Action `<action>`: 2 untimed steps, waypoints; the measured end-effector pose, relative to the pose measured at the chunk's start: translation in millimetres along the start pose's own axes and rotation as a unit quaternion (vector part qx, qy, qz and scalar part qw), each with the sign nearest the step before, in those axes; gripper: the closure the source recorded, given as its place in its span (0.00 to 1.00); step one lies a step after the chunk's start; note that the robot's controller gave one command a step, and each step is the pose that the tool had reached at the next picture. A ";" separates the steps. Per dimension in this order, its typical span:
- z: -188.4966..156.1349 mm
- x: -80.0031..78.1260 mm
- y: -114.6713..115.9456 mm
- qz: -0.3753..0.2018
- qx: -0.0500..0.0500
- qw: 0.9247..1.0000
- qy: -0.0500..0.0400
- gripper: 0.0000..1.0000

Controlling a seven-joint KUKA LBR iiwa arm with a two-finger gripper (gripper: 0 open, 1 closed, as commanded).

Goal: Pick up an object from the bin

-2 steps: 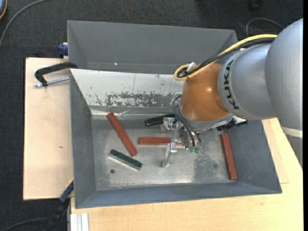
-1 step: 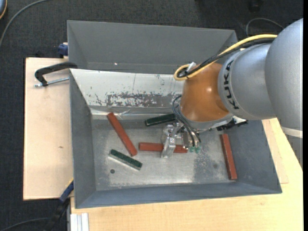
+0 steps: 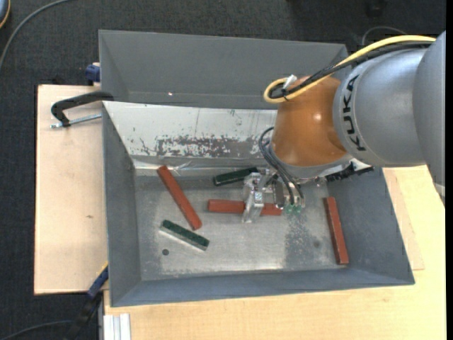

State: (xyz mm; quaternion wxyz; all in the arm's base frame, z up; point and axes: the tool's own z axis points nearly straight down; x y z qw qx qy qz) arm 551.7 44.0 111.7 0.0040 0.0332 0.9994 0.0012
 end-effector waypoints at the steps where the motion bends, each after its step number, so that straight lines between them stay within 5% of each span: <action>1: -12.5 -1.5 0.9 0.000 0.000 1.000 0.000 1.00; 2: -43.2 -3.7 1.9 0.000 0.000 1.000 -0.001 1.00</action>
Offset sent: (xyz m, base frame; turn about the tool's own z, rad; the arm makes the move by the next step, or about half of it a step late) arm -0.0001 0.0000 0.0107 0.0000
